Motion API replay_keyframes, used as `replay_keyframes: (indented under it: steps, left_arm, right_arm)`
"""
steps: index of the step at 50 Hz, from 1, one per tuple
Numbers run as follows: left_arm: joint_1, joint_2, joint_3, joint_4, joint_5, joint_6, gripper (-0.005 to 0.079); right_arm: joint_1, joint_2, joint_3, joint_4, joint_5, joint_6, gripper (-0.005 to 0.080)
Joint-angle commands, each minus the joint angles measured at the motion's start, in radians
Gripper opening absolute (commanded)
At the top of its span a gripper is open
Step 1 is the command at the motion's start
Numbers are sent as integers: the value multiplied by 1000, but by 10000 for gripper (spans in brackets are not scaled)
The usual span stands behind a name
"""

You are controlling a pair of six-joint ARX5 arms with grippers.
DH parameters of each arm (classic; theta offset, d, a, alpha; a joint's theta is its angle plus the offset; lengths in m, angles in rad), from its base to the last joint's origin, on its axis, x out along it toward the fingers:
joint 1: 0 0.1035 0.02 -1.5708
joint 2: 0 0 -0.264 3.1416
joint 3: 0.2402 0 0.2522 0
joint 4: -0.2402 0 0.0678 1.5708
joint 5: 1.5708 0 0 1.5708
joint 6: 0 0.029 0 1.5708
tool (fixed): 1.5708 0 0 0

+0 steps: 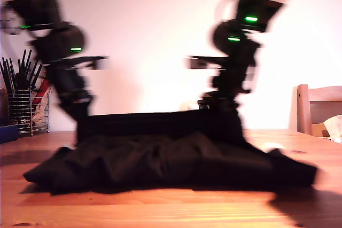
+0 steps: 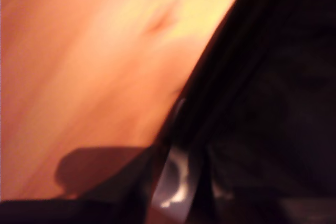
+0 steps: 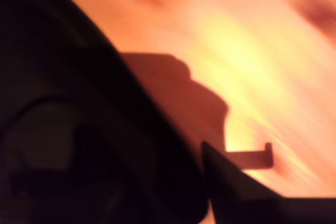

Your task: Fold the shorts in front of you. After folding it, place it to the left side.

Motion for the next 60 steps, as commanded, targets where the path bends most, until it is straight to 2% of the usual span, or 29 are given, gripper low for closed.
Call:
replay_keyframes:
  steps: [1, 10, 17, 22, 29, 35, 36, 42, 45, 53, 60]
  left_arm:
    - [-13, 15, -1, 1, 3, -23, 496]
    - [-14, 15, 23, -9, 13, -39, 498]
    - [-19, 14, 23, -46, 32, -98, 498]
    - [-26, 14, 23, -86, 84, -175, 498]
    - [-36, 14, 23, -111, 154, -224, 498]
    - [-49, 14, 23, -170, 175, -272, 498]
    - [-51, 14, 23, -185, 182, -307, 497]
    - [-53, 14, 23, -269, 231, -343, 498]
    - [-53, 14, 23, -306, 251, -380, 489]
    - [-54, 14, 23, -409, 331, -478, 401]
    - [-60, 14, 23, -465, 335, -502, 391]
  right_arm:
    - [18, 13, -13, -25, -5, 21, 424]
    - [19, 12, -8, -84, -39, 68, 424]
    - [19, 11, 39, -100, -27, 196, 424]
    - [16, 11, 114, -186, -6, 287, 424]
    - [5, 11, 216, -289, 3, 372, 424]
    - [-13, 11, 277, -413, -2, 453, 424]
    - [-16, 11, 278, -436, -4, 465, 424]
    - [-34, 11, 277, -573, -53, 508, 424]
    - [-33, 11, 277, -598, -92, 495, 424]
    - [-16, 6, 274, -626, -220, 490, 412]
    - [24, 6, 234, -614, -248, 476, 279]
